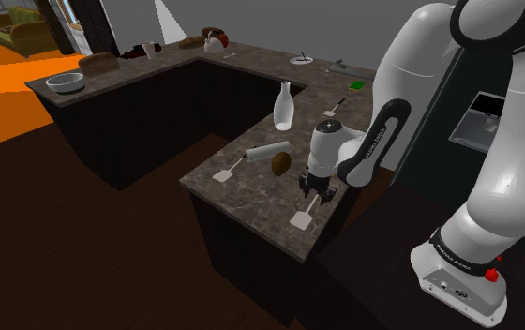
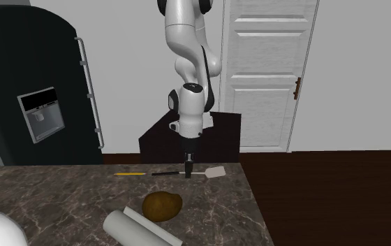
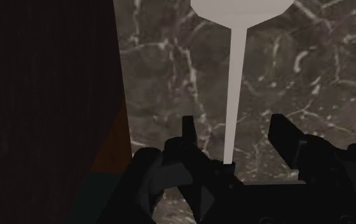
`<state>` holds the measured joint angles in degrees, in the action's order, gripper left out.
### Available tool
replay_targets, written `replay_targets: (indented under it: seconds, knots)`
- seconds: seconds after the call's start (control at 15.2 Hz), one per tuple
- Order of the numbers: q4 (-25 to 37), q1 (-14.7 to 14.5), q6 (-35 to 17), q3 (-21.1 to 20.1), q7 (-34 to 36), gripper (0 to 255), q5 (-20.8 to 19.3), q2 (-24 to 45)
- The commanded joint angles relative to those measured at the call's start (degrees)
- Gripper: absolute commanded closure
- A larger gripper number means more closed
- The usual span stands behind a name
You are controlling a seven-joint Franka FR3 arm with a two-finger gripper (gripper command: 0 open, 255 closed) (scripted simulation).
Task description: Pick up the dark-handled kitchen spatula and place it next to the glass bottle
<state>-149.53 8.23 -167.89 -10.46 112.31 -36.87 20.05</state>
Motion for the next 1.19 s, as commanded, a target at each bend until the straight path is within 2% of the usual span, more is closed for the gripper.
replay_targets:
  seconds: [0.0, 0.53, 1.12]
  knots:
    - [0.0, 0.0, 0.0, 0.0, 0.0, 255, 0.0, 0.0]
    - [0.0, 0.0, 0.0, 0.0, 0.0, 255, 0.0, 0.0]
    - [-3.1, 7.1, 5.9, -9.6, -9.9, 255, 12.2, -9.2]
